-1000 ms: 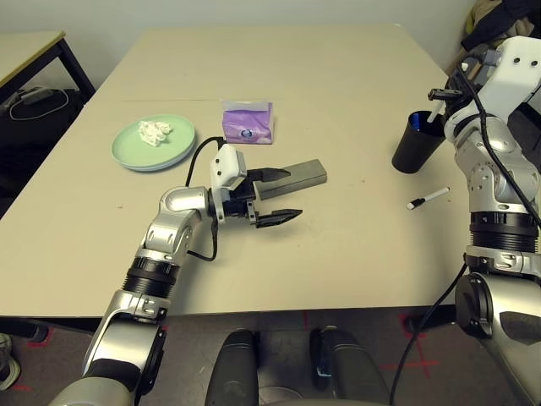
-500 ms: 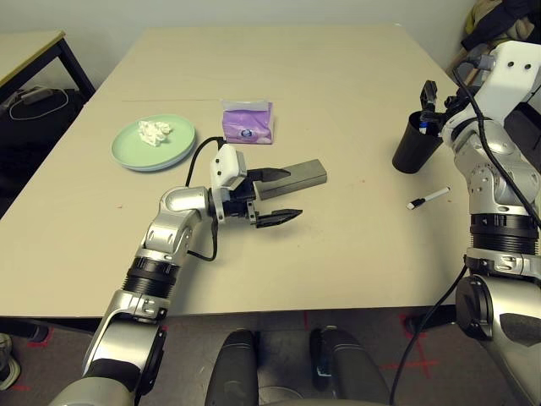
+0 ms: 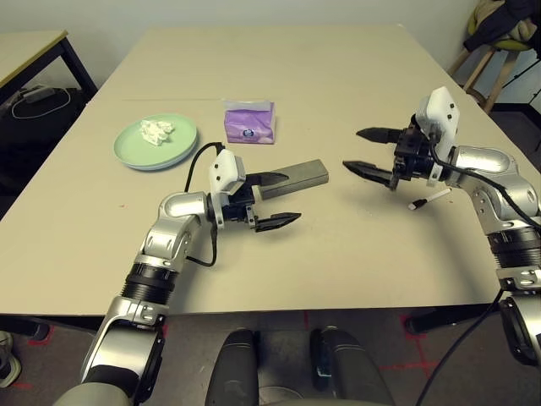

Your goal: Organize and tidy the items on the table.

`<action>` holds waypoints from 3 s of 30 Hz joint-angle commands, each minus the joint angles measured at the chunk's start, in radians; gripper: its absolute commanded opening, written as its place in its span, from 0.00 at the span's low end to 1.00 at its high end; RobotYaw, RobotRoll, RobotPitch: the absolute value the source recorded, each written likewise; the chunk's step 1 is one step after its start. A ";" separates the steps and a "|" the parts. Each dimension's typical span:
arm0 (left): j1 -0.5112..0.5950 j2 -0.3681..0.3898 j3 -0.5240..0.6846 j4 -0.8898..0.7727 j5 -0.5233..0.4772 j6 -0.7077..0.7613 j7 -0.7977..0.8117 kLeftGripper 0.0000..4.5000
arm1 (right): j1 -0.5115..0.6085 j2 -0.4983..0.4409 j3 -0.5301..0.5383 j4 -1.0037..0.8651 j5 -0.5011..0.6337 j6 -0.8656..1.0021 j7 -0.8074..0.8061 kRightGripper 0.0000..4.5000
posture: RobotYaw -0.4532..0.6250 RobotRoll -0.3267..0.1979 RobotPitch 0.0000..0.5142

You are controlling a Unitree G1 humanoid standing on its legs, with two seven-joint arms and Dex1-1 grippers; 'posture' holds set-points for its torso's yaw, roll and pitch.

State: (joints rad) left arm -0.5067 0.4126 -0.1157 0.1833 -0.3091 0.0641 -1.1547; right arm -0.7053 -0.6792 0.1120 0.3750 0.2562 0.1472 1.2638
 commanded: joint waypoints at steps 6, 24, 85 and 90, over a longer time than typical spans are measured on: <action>0.029 0.016 0.003 -0.052 -0.010 0.025 0.014 1.00 | -0.087 -0.064 0.068 0.205 -0.141 -0.214 0.155 0.99 | 0.60 0.62 0.26; 0.068 0.012 -0.001 -0.100 -0.013 0.032 0.045 1.00 | -0.223 -0.143 0.177 0.498 -0.374 -0.535 0.304 0.99 | 0.62 0.62 0.33; 0.051 0.016 -0.008 -0.107 0.010 -0.014 0.102 1.00 | -0.506 -0.150 0.421 0.927 -0.853 -1.031 0.142 0.15 | 0.66 0.62 0.35; 0.049 0.020 -0.007 -0.102 0.008 -0.015 0.097 1.00 | -0.505 -0.149 0.411 0.927 -0.836 -1.014 0.174 0.09 | 0.66 0.62 0.34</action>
State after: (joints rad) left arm -0.4634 0.4248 -0.1177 0.0937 -0.3065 0.0490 -1.0548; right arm -1.2100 -0.8241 0.5341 1.2935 -0.5900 -0.8751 1.4157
